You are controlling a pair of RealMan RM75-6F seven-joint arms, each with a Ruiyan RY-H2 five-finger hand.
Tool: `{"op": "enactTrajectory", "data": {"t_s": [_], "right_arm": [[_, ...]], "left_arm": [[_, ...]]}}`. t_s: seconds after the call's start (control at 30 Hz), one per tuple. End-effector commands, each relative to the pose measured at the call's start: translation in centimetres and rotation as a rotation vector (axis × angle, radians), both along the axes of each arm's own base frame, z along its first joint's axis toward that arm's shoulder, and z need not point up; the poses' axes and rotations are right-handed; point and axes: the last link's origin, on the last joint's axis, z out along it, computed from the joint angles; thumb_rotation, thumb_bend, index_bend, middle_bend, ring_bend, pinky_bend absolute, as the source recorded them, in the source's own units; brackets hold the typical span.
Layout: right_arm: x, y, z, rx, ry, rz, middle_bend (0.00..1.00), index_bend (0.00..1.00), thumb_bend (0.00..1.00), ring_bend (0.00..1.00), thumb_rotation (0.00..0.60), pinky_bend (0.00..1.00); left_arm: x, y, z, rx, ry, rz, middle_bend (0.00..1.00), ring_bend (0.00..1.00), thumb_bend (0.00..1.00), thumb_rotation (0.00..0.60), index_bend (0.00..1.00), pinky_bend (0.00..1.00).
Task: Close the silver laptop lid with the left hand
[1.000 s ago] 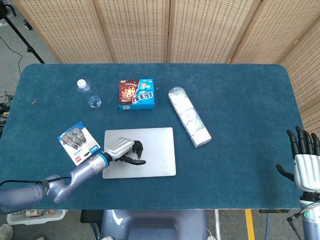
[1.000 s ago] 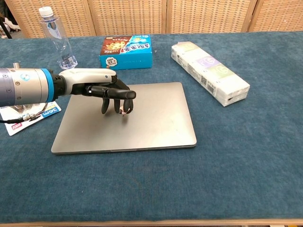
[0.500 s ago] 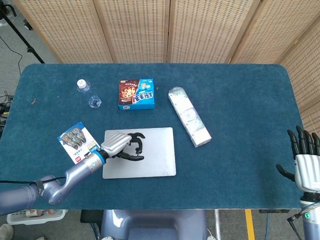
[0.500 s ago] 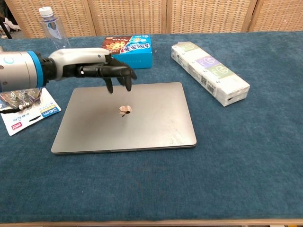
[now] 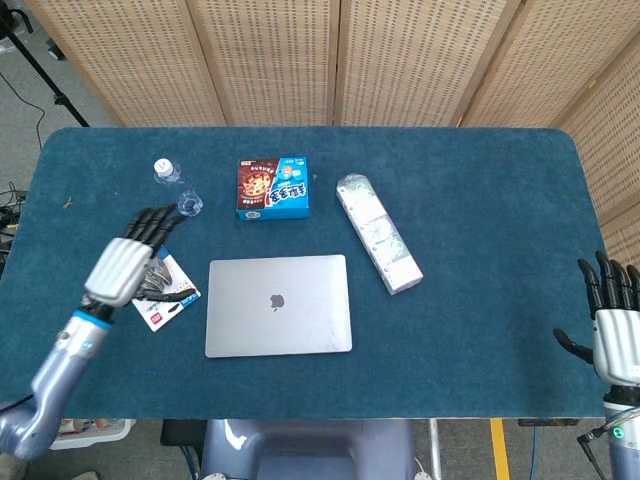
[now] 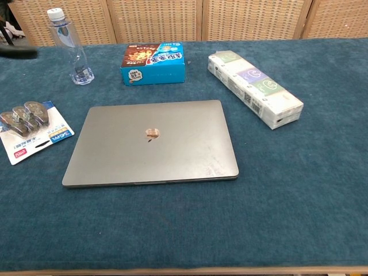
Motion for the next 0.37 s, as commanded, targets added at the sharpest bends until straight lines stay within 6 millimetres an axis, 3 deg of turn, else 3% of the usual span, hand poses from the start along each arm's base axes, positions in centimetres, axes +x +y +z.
{"op": "enactTrajectory", "data": {"t_s": [0.03,0.2,0.37], "right_arm": [[0.0,0.0,0.0,0.000,0.002,0.003,0.00,0.00,0.00,0.00,0.600,0.00],[-0.2,0.0,-0.3,0.014,0.021,-0.007,0.00,0.00,0.00,0.00,0.600,0.00],[-0.1,0.1,-0.5,0.024,0.025,-0.011,0.00,0.00,0.00,0.00,0.600,0.00]], "left_arm": [[-4.3,-3.7,2.4,0.116,0.090,0.122,0.00,0.00,0.00,0.404,0.07,0.00],[-7.3,-6.5,3.0,0.159,0.124,0.246,0.00,0.00,0.00,0.549,0.04,0.00],[-8.5,-8.0,3.2,0.167,0.105,0.307,0.00,0.00,0.00,0.583,0.04,0.00]]}}
